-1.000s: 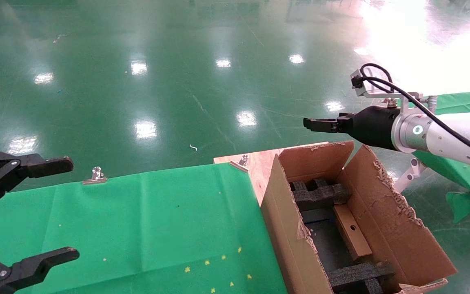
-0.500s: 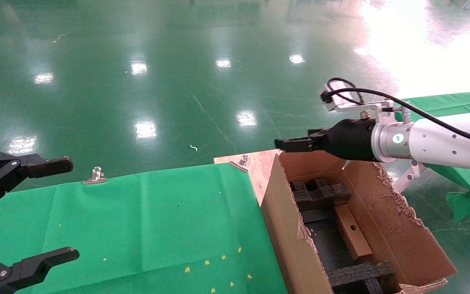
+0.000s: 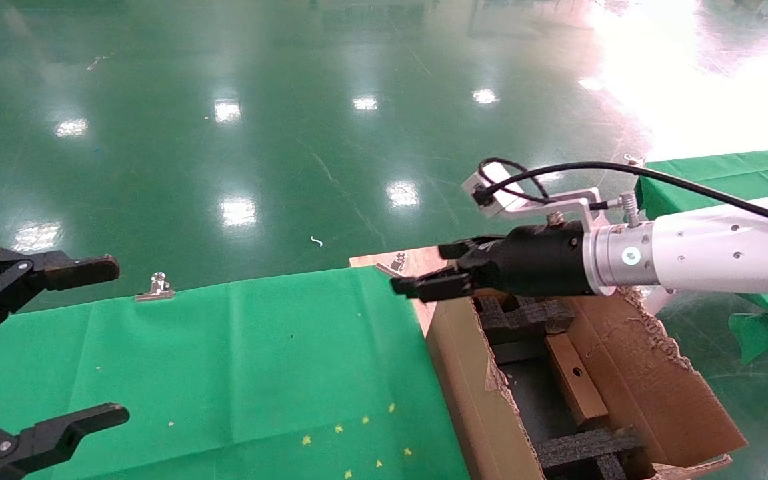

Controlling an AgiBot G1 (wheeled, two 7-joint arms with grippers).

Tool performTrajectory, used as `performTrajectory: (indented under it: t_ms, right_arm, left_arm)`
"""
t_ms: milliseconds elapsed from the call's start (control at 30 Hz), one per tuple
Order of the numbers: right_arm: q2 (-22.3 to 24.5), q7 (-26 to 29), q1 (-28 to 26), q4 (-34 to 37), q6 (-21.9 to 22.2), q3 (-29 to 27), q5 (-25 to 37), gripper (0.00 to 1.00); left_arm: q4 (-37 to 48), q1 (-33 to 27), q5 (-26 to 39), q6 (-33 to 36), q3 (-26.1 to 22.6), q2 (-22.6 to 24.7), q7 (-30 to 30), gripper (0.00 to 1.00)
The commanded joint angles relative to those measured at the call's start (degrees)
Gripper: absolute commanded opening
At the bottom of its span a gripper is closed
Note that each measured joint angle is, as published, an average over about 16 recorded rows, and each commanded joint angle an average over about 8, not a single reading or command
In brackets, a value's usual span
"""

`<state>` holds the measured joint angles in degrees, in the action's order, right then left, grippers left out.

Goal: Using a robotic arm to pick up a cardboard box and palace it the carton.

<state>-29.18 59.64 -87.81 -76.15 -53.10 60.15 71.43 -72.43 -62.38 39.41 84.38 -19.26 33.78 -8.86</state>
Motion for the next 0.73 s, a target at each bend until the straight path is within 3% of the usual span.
performTrajectory:
  t_ms: [33, 633, 733]
  right_arm:
    - [-0.38, -3.15, 1.69, 0.17, -2.1, -2.84, -1.9, 1.0]
    - [-3.74, -31.34, 16.83, 1.65, -20.89, -28.29, -18.96, 1.0]
    - [-4.02, -33.69, 18.09, 1.77, -22.46, -30.41, -20.38, 1.0]
  left_arm:
    - [0.0, 0.0, 0.0, 0.0, 0.0, 0.0, 0.0, 1.0]
    - [0.0, 0.0, -0.01, -0.01, -0.02, -0.01, 0.01, 1.0]
    - [0.0, 0.0, -0.01, -0.01, -0.02, -0.01, 0.01, 1.0]
